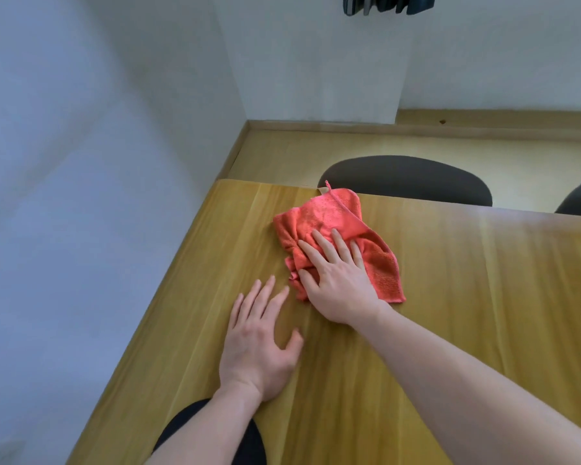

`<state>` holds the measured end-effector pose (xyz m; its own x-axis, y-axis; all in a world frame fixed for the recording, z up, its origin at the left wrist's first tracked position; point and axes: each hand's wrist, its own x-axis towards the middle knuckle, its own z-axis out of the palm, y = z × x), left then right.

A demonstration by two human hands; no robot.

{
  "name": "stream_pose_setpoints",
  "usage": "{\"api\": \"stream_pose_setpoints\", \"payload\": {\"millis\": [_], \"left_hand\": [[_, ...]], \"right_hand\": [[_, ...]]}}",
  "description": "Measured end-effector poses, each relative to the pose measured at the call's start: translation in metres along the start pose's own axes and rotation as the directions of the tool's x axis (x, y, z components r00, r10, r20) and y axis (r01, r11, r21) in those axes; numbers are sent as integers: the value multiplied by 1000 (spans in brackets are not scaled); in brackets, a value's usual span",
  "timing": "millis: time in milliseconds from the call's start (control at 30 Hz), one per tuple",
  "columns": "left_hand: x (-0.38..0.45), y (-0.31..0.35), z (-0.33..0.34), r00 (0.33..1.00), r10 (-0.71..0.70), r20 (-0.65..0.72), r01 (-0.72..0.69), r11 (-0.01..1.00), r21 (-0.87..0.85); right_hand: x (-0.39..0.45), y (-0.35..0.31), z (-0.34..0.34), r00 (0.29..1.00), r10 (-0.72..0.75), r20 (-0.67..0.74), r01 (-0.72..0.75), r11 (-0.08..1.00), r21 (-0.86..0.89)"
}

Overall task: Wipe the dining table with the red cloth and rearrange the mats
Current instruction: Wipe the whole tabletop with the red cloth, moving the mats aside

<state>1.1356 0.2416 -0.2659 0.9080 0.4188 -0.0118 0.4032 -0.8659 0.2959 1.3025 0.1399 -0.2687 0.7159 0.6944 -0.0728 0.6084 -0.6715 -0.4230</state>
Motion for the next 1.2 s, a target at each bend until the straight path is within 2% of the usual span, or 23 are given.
{"api": "stream_pose_setpoints", "payload": {"millis": [300, 633, 833, 1000, 1067, 1200], "left_hand": [[-1, -3, 3, 1000, 7, -5, -8, 1000, -23], [0, -3, 5, 1000, 11, -4, -11, 1000, -13], [0, -4, 5, 1000, 7, 5, -7, 1000, 0], [1, -3, 4, 1000, -6, 11, 6, 1000, 8], [1, -1, 3, 1000, -4, 11, 4, 1000, 8], [1, -1, 3, 1000, -8, 14, 8, 1000, 7]], "right_hand": [[-62, 92, -40, 988, 147, -55, -149, 987, -51], [-125, 185, -79, 921, 372, -111, -382, 920, -87], [-121, 178, -76, 887, 444, -127, -456, 886, -89], [-97, 146, -67, 819, 569, -72, -572, 820, -30], [-83, 126, -61, 821, 568, -59, -570, 821, -28], [-51, 80, -46, 881, 473, -24, -474, 880, -27]]}}
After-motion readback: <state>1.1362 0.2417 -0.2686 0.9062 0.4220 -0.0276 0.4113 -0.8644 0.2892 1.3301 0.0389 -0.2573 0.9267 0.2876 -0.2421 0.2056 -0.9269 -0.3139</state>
